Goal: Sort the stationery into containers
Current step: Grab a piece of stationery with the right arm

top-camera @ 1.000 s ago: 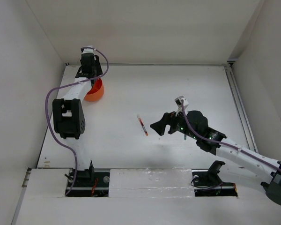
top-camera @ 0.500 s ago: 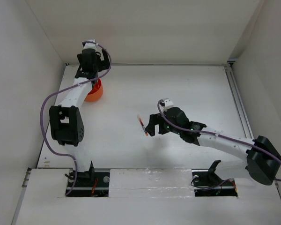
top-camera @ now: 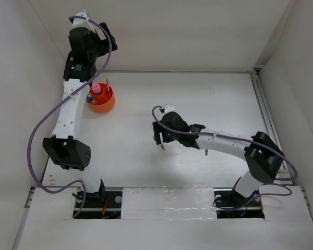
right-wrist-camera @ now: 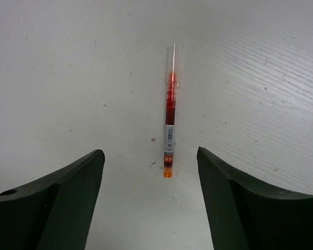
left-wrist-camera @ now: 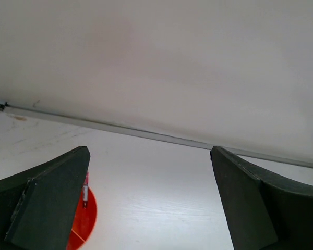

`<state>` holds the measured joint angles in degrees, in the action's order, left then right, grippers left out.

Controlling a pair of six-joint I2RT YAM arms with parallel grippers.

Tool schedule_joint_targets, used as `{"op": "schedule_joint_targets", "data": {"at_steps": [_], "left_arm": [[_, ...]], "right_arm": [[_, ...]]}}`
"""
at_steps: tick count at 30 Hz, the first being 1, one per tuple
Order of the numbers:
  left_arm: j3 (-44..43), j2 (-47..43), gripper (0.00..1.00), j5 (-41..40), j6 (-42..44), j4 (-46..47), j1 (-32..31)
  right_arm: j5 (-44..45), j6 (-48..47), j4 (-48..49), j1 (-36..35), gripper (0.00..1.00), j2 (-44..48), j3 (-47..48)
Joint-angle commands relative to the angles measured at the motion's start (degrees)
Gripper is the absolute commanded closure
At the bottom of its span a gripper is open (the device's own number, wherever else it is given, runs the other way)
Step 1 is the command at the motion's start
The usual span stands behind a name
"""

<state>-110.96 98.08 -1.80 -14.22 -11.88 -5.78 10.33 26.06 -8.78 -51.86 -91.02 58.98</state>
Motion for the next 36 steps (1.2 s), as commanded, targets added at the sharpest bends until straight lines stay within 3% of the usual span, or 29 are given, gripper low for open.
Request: {"op": "schedule_joint_targets", "data": {"at_steps": [1, 4, 8, 13, 16, 17, 22, 27, 29, 36], "left_arm": [[-3.56, -5.87, 0.00, 2.32, -7.56, -10.08, 1.38], [4.32, -13.16, 0.00, 7.06, -11.27, -8.87, 3.93], [16.54, -22.31, 0.00, 7.60, -11.80, -6.40, 3.94], [19.19, -27.32, 0.00, 8.13, -10.57, -8.42, 3.94], [21.56, -29.00, 0.00, 9.27, -10.04, -8.42, 3.94], [21.57, -29.52, 0.00, 9.80, -10.04, -8.42, 3.94], [24.55, -32.08, 0.00, 10.42, -10.04, -7.81, 3.94], [30.08, -32.69, 0.00, 16.90, -12.85, -4.83, 3.94], [35.77, -32.69, 0.00, 25.30, -14.95, 0.86, 3.33], [52.39, -31.20, 0.00, 42.56, -21.90, 16.26, -0.11]], "right_arm": [[6.10, -1.81, -5.98, -1.85, 0.25, -4.15, 5.08], [7.43, -1.81, -7.31, -2.55, 0.40, -8.46, 8.25], [7.95, -1.81, -9.24, -3.07, 0.40, -12.94, 10.71], [9.10, -1.28, -11.09, -3.08, 0.41, -18.22, 12.74], [7.70, -1.28, -11.61, -3.60, 0.56, -20.50, 13.35], [7.69, -0.67, -11.62, -3.60, 0.69, -21.38, 13.88], [8.22, 0.47, -13.37, -3.60, 1.00, -23.75, 13.88], [4.88, 1.18, -9.87, -3.60, 1.00, -21.31, 11.09], [3.30, 1.71, -4.27, -3.60, 1.00, -12.82, 7.23], [-0.47, 1.09, 2.26, -2.55, 1.00, -3.99, 7.02]]}}
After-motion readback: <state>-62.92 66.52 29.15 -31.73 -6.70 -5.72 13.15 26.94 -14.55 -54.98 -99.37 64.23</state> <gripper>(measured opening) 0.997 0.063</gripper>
